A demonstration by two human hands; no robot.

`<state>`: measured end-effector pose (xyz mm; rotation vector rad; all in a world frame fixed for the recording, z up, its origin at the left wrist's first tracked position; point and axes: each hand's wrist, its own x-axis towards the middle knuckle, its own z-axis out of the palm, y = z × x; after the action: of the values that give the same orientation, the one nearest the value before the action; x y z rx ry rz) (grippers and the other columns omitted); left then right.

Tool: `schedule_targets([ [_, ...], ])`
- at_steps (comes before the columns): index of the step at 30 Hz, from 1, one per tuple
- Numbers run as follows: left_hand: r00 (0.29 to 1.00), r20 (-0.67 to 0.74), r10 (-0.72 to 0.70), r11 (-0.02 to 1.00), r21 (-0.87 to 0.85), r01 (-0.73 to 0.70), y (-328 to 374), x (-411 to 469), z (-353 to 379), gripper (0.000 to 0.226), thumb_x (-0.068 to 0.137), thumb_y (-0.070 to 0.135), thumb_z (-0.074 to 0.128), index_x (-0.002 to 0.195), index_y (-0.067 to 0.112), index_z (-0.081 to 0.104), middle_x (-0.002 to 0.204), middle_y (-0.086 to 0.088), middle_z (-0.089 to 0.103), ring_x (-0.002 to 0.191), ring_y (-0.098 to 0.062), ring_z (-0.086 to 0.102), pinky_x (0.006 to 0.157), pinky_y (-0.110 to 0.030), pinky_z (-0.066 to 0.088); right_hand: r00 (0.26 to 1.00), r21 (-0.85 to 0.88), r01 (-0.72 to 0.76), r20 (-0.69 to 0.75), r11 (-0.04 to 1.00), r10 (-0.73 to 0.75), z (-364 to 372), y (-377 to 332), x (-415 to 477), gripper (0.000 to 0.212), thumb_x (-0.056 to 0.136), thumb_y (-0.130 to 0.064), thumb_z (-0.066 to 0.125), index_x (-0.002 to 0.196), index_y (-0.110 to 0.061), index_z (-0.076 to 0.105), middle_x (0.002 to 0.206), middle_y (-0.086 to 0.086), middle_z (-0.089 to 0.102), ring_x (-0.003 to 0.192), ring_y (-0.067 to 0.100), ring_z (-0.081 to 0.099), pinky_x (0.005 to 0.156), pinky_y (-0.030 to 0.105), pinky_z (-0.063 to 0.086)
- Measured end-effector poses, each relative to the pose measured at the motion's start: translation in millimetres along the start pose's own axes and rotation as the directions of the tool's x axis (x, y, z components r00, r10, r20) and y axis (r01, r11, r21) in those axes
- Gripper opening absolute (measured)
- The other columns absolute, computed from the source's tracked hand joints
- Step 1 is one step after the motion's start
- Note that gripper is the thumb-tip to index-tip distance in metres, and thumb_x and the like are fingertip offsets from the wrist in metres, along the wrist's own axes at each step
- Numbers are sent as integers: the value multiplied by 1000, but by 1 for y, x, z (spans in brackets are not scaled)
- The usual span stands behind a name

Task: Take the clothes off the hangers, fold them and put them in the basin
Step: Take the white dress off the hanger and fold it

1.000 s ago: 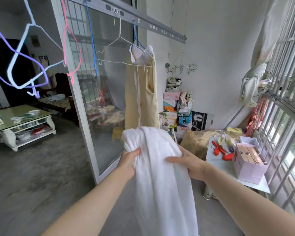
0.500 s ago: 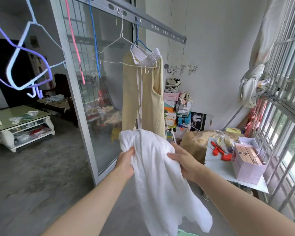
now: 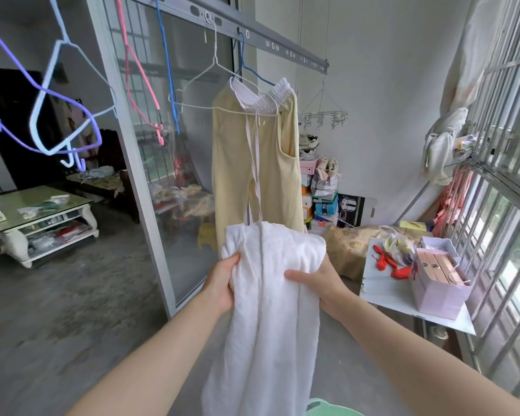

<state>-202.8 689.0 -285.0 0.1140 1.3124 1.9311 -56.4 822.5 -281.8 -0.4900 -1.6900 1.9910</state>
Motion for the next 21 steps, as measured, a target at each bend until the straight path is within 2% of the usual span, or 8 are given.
schedule_targets([
  [4, 993, 72, 90, 994, 53, -94, 0, 1, -5, 29, 86, 24, 67, 114, 15, 62, 100, -9, 73, 96, -25, 67, 80, -36, 51, 986, -260, 125, -73, 957, -149, -1, 2, 5, 125, 67, -6, 84, 150, -34, -5, 145, -24, 15, 134, -3, 17, 108, 24, 26],
  [6, 971, 122, 207, 965, 139, -223, -5, 2, -7, 47, 80, 9, 73, 116, 30, 52, 113, 2, 65, 103, -18, 63, 87, -36, 50, 977, -364, 196, -11, 910, -214, -3, 5, 7, 128, 65, -7, 85, 150, -36, -7, 153, -22, 7, 140, -4, 10, 114, 25, 20],
  [9, 939, 248, 238, 915, 266, -302, -9, 7, -18, 113, 53, 17, 91, 143, 43, 28, 146, 14, 37, 132, -10, 42, 108, -42, 39, 968, -608, 252, 140, 753, -211, -3, 10, 8, 127, 63, -11, 85, 148, -39, -6, 155, -14, 6, 146, 7, 3, 112, 23, 16],
  [12, 907, 345, 241, 841, 392, -373, -8, 4, -19, 97, 46, 16, 89, 133, 33, 49, 145, 8, 39, 132, -10, 43, 107, -40, 41, 961, -731, 277, 203, 623, -189, -3, 16, 6, 123, 65, -8, 80, 139, -55, -6, 158, 0, -4, 147, 14, -6, 102, 18, 19],
  [15, 901, 327, 284, 826, 393, -403, -6, -2, -13, 79, 44, 11, 84, 120, 20, 61, 136, 2, 50, 121, -12, 53, 97, -34, 49, 949, -792, 279, 142, 543, -282, -2, 18, 5, 120, 68, -2, 76, 139, -56, -4, 150, 3, 15, 138, 19, 27, 96, 16, 26],
  [17, 918, 299, 261, 851, 377, -365, -3, -4, -12, 76, 44, 9, 84, 117, 18, 63, 129, -4, 58, 115, -20, 59, 92, -37, 52, 939, -822, 242, 66, 515, -337, -1, 17, 7, 117, 69, -3, 77, 146, -47, 0, 129, 3, 36, 107, 15, 48, 87, 19, 33],
  [19, 935, 289, 206, 876, 373, -308, 1, -6, -13, 70, 50, 2, 80, 117, 14, 61, 115, -8, 66, 102, -23, 65, 83, -36, 54, 934, -832, 191, -10, 521, -358, -3, 16, 11, 105, 68, -9, 80, 148, -37, 17, 114, -2, 44, 97, 11, 48, 82, 23, 36],
  [21, 936, 304, 180, 882, 372, -290, 5, -11, -13, 62, 54, 1, 76, 112, 15, 63, 104, -7, 70, 92, -21, 67, 78, -33, 54, 927, -862, 177, -16, 475, -375, -9, 17, 17, 74, 63, -20, 83, 129, -27, 50, 104, -4, 54, 97, 15, 54, 77, 27, 41],
])
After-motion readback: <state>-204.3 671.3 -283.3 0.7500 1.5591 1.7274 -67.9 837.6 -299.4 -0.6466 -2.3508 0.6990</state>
